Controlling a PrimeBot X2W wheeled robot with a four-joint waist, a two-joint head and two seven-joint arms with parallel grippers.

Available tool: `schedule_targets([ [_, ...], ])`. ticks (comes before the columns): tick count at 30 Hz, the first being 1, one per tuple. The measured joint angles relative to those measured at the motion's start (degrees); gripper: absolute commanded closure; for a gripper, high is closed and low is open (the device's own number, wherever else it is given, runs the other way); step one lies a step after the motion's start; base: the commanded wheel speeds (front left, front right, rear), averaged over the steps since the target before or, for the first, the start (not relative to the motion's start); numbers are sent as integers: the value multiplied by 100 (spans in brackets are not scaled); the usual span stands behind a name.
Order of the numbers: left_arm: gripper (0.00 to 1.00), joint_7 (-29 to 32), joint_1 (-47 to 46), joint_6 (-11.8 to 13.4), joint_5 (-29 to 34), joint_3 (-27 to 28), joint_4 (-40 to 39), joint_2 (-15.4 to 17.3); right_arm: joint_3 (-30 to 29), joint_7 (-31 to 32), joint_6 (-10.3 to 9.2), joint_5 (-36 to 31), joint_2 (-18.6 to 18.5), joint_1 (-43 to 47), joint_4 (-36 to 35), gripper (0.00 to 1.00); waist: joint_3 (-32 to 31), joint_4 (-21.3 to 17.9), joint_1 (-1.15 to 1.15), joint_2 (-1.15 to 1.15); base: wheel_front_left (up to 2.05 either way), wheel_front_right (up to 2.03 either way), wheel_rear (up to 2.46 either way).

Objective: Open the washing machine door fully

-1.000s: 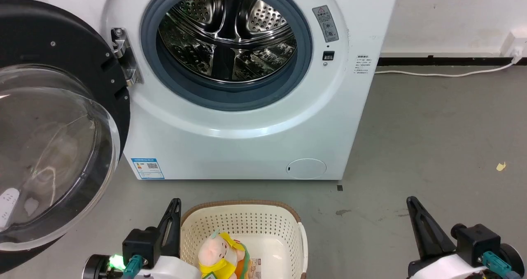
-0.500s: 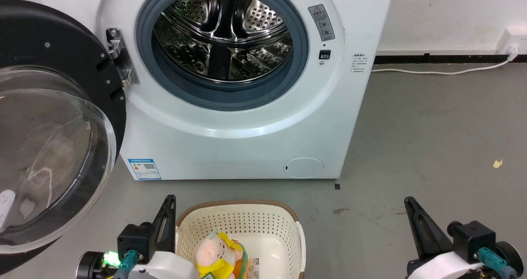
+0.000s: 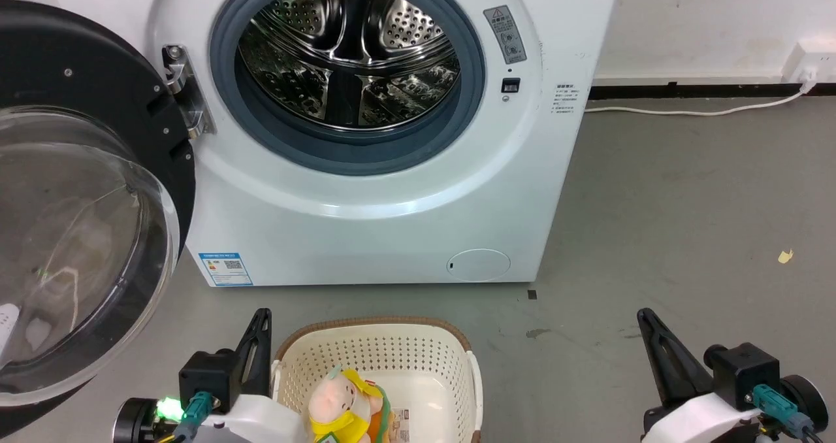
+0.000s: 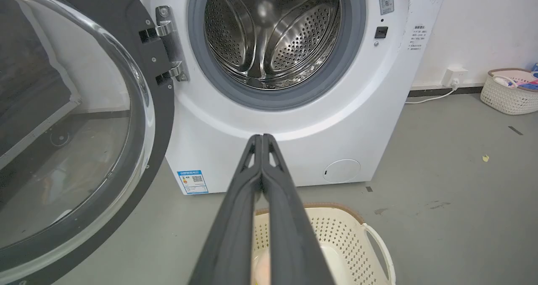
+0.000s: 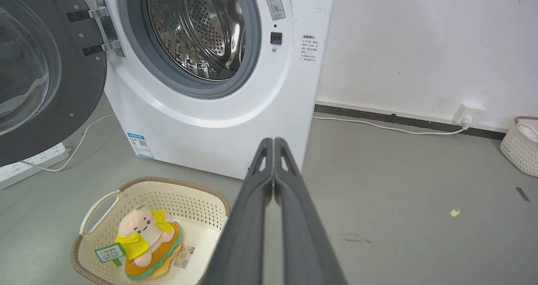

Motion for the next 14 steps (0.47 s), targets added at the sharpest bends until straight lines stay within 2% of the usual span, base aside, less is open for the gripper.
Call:
schedule_targets([
  [14, 100, 159, -18, -46, 108, 160, -83, -79, 9, 169, 0, -60, 0, -70, -34, 100, 12, -46, 0, 0, 0, 0, 0],
])
